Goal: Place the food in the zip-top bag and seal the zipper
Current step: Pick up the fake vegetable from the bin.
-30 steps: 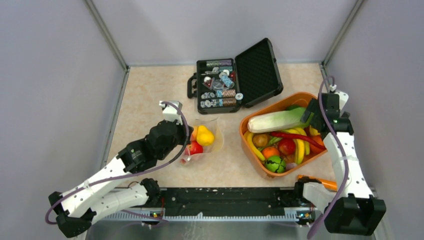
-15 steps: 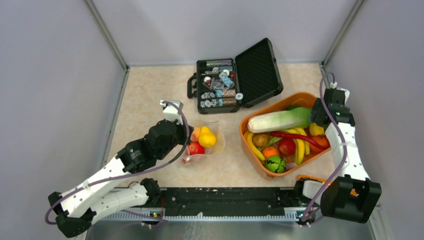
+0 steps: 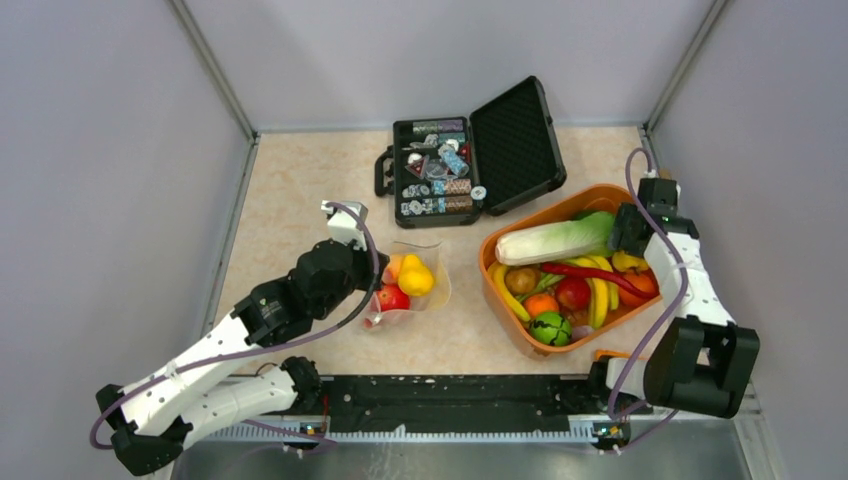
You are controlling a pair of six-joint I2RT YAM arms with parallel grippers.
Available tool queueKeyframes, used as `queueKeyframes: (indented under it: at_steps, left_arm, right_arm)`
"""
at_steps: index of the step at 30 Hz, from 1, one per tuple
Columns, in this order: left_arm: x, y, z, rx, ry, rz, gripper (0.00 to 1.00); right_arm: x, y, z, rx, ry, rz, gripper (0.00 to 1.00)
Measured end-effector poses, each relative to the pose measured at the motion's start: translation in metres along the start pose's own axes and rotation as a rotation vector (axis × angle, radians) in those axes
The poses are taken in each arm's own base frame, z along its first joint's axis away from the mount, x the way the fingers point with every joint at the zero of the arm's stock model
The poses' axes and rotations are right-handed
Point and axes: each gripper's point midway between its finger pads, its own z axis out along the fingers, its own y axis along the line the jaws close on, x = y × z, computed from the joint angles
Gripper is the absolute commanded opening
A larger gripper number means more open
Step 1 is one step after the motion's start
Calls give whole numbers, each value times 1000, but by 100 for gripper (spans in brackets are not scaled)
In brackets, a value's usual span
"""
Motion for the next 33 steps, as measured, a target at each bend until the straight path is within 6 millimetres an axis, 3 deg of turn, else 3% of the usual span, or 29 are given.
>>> queueKeyframes:
  at_steps: [3,9,11,15,20,23,30,33]
  left_arm:
    - [0,0,0,0,0,0,0]
    - [0,0,0,0,0,0,0]
    - [0,0,0,0,0,0,0]
    - [0,0,0,0,0,0,0]
    - [0,0,0,0,0,-1,0]
    - [0,0,-1,1,-2,-2,0]
    - [-1,0,-1,3,-5,-3,0]
    - [-1,0,-1,3,-5,-4,0]
  right_arm:
    - [4,2,5,-8,12,-7,49]
    - [4,3,-1,-20,3,-2,32]
    - [2,3,-9,-33,-14,11,23]
    - [-10,2,-43,-84,-111,61,20]
    - [-41,4,-96,-186,-307,152,20]
    - [-49,12,-116,-259,-362,199,20]
    - [-54,51,-151,-535,-384,282,20]
    - [-61,78,-179,-748,-433,324,13]
